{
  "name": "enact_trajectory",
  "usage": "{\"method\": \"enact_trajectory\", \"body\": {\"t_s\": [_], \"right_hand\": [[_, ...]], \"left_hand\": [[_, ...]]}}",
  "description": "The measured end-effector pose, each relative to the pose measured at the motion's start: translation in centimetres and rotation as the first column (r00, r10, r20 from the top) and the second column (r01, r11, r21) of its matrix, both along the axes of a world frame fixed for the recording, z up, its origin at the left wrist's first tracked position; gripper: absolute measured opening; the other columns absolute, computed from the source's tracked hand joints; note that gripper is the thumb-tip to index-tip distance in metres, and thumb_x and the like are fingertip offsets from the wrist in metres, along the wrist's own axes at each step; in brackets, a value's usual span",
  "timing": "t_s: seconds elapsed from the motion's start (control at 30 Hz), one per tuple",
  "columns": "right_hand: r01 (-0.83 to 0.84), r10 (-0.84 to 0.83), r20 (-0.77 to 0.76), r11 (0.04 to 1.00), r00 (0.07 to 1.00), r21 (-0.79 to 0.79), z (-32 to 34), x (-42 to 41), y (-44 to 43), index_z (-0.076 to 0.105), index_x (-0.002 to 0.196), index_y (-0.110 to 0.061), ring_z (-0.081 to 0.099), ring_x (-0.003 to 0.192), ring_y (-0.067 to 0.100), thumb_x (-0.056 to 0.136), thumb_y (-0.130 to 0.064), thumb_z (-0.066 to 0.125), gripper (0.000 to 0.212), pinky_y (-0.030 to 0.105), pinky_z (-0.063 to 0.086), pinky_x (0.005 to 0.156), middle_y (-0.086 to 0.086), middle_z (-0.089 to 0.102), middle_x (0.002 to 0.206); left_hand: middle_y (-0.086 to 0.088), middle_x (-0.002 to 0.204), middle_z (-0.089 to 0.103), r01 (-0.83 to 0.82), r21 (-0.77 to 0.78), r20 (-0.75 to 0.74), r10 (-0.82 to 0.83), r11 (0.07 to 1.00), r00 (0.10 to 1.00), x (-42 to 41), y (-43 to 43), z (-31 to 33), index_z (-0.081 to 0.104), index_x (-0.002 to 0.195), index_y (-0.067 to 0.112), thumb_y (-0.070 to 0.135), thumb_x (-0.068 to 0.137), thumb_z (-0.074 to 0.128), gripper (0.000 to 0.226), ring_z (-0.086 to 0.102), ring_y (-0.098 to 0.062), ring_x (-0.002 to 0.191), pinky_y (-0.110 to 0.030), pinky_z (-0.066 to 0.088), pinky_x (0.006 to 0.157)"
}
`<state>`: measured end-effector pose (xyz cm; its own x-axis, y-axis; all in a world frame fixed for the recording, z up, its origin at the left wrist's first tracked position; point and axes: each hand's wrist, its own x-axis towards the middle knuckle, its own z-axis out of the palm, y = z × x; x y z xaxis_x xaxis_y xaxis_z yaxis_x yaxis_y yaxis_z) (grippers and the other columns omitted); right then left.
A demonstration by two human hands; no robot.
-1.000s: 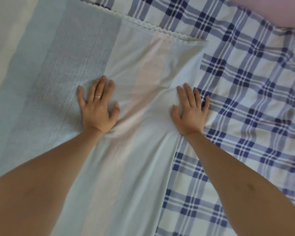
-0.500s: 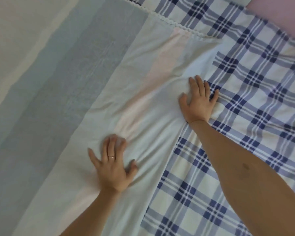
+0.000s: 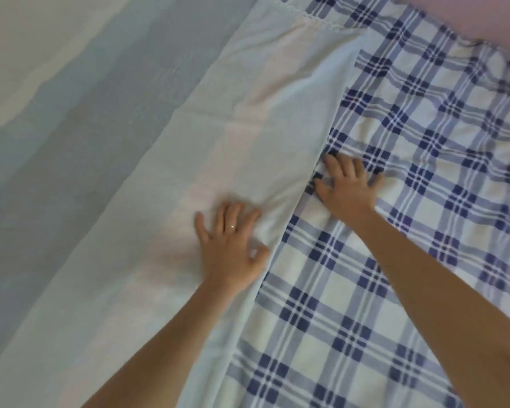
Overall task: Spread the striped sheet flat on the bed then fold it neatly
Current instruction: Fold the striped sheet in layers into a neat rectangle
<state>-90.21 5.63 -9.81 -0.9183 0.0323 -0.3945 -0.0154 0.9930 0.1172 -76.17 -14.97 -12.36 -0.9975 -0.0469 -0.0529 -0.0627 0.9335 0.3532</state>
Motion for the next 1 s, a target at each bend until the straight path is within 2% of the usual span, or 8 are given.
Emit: {"method": "enact_trajectory", "body": {"t_s": [0.13,0.23,0.33,0.43,0.53,0.7,0.9,1.0], "right_hand": [[-0.079,0.078,-0.176,0.997,0.981,0.003,4.2,1.0,-4.9,0.017,0.151,-0.022,0.005,0.146,0.034,0.099,-0.041,0.033,0.058,0.059,0.005,0.115,0.002,0.011,0.159],[-0.448,0.414,-0.228,0.885,0.881,-0.127,5.5,2.4,-13.8,0.007,0.154,-0.022,0.001,0.147,0.029,0.100,-0.043,0.031,0.062,0.052,0.001,0.117,0.000,0.006,0.161],[-0.748,0.743,-0.091,0.659,0.663,-0.079,3.2,2.3,-18.0,0.002,0.153,-0.030,-0.002,0.148,0.022,0.101,-0.048,0.024,0.059,0.050,-0.007,0.115,-0.006,0.003,0.161],[-0.314,0.313,-0.039,0.950,0.949,-0.007,0.1,0.1,-12.2,-0.004,0.152,-0.036,-0.005,0.147,0.027,0.098,-0.056,0.012,0.059,0.063,-0.002,0.110,-0.009,-0.006,0.160],[0.041,-0.041,0.001,0.992,0.999,0.115,0.4,1.7,-4.9,-0.007,0.152,-0.027,-0.003,0.146,0.033,0.096,-0.058,0.007,0.066,0.064,0.000,0.111,-0.006,-0.007,0.160],[-0.022,0.026,-0.024,0.990,0.999,0.138,4.3,-1.7,-5.2,-0.002,0.152,-0.010,-0.006,0.146,0.035,0.099,-0.039,0.028,0.067,0.052,-0.001,0.118,0.007,-0.003,0.160],[-0.431,0.411,-0.220,0.901,0.885,-0.052,3.9,-7.9,-14.1,0.001,0.153,-0.016,-0.004,0.147,0.029,0.100,-0.042,0.030,0.066,0.052,0.003,0.117,0.002,-0.002,0.161],[-0.791,0.778,-0.147,0.600,0.611,-0.120,0.2,-8.7,-17.1,0.019,0.152,-0.026,0.015,0.145,0.035,0.095,-0.047,0.026,0.061,0.066,0.016,0.108,0.000,0.016,0.159]], "left_hand": [[0.011,0.144,0.036,0.421,0.214,0.205,-0.462,0.882,0.863,10.4,6.9,2.6,0.042,0.133,0.036,0.049,0.079,0.043,0.056,0.022,-0.016,0.141,-0.065,-0.006,0.108],[0.017,0.138,0.042,0.410,0.554,0.180,-0.585,0.725,0.791,12.5,6.9,4.5,0.046,0.131,0.030,0.034,0.086,0.044,0.045,0.026,-0.002,0.135,-0.048,-0.001,0.116],[0.011,0.119,0.058,0.453,0.422,-0.090,-0.461,0.785,0.883,10.9,1.3,4.9,0.058,0.113,0.025,0.024,0.082,0.046,0.033,0.048,-0.005,0.117,-0.039,0.034,0.109],[-0.001,0.119,0.061,0.299,0.200,-0.202,-0.259,0.933,0.945,7.4,-6.2,3.9,0.060,0.107,0.022,0.024,0.071,0.049,0.038,0.055,-0.020,0.115,-0.046,0.044,0.096],[-0.009,0.152,0.029,-0.120,0.051,0.106,0.114,0.991,0.988,3.1,-10.6,3.8,0.041,0.140,0.022,0.030,0.072,0.070,0.074,0.023,-0.028,0.143,-0.061,0.020,0.106],[-0.009,0.153,-0.030,-0.566,0.000,0.635,0.438,0.824,0.636,-5.3,-10.0,5.6,-0.024,0.147,0.022,0.063,0.048,0.083,0.151,-0.025,-0.031,0.141,-0.072,-0.002,0.103],[-0.018,0.148,-0.037,-0.564,-0.081,0.686,0.457,0.822,0.567,-7.4,-7.5,4.3,-0.035,0.141,0.015,0.065,0.033,0.085,0.170,-0.033,-0.036,0.137,-0.074,-0.003,0.100],[-0.021,0.147,-0.037,-0.533,-0.142,0.697,0.467,0.834,0.544,-7.9,-8.0,4.5,-0.035,0.140,0.012,0.069,0.037,0.082,0.166,-0.033,-0.038,0.136,-0.073,-0.003,0.100]]}}
